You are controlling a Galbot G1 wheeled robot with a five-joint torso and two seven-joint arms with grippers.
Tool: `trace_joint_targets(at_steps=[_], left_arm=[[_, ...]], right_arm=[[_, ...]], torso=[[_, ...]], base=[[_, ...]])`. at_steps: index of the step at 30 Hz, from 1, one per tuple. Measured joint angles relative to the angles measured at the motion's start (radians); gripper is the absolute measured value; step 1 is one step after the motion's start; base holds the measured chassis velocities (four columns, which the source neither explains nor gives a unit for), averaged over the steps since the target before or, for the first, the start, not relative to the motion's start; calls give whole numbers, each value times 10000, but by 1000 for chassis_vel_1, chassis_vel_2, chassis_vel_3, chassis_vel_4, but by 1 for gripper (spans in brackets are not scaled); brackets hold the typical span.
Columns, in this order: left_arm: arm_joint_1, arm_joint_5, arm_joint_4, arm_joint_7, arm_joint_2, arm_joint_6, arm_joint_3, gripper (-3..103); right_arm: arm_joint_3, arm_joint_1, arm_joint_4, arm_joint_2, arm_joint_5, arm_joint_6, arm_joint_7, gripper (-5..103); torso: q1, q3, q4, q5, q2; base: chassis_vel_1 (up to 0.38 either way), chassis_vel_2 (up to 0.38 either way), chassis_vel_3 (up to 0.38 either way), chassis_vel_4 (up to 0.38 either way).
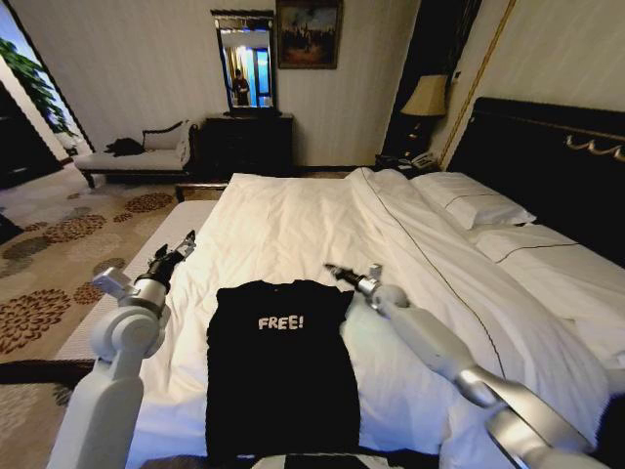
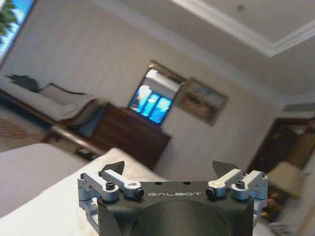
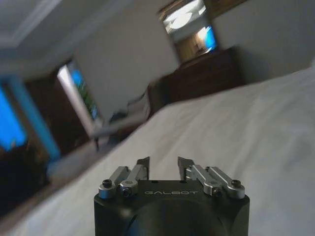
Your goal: Fold the clothes on the bed.
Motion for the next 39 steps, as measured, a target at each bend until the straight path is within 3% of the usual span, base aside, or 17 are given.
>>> trace_joint_targets(at_steps=[1,5,7,8,10,12,16,20,24,27,34,36,39], left_arm=[[0,0,0,0,0,0,0,100],[43,45,-263,-59,201,188,-257,100],[64,134,-173,-59,212,205,-268,100],[131,289,13,-55,212,218,-290,100],[496,881,518,111,152,331,-462,100],[630,1037,665,154,138,385,-514,100],[1719,2233,1870,664,256,43,-1092,100],[2292,1862,2116,758,412,-191,-1841,100],[2705,1271,2040,747,429,-275,-2533,100],[3149,1121,2432,740,346,-692,-3411,100],[3392,701,3097,970,305,-1144,-3968,100],[3486,-382,3185,1698,321,-1234,-4102,100],[3547,-1024,3236,2768,394,-1254,-4089,100]], right_arm=[[0,0,0,0,0,0,0,30],[2392,-2180,1111,-215,904,-415,807,52],[2726,-2487,1206,-152,958,-464,963,52],[3132,-2833,1330,-39,1023,-526,1200,57],[4036,-3644,1802,508,1298,-780,1981,68],[4187,-3785,1891,688,1354,-824,2112,74],[4856,-4303,2280,2310,1606,-939,2759,90],[5044,-4560,2334,3005,1329,-941,2980,100],[5036,-4767,2369,3205,987,-926,2989,100],[4726,-4803,2277,3408,552,-862,2967,100],[4064,-4536,1946,3503,-72,-740,2898,102],[3588,-4343,1699,3469,-572,-643,2856,96],[3178,-4184,1413,3360,-1094,-580,2851,80]], torso=[[0,0,0,0,0],[-3,-1,-9,5,2],[-3,-1,-10,5,1],[-3,0,-10,6,2],[-1,1,-5,-1,1],[-1,2,-4,-1,1],[-3,1,3,-6,1],[0,2,5,-3,1],[0,2,-3,-2,0],[-1,1,-1,-1,0],[-1,3,3,-5,0],[0,3,0,0,0],[1,3,-2,0,0]], base=[[0,0,0,0],[0,0,0,0],[0,0,0,0],[0,0,0,0],[0,0,0,0],[0,0,0,0],[0,0,0,0],[0,0,0,0],[0,0,0,0],[0,0,0,0],[0,0,0,0],[0,0,0,0],[0,0,0,0]])
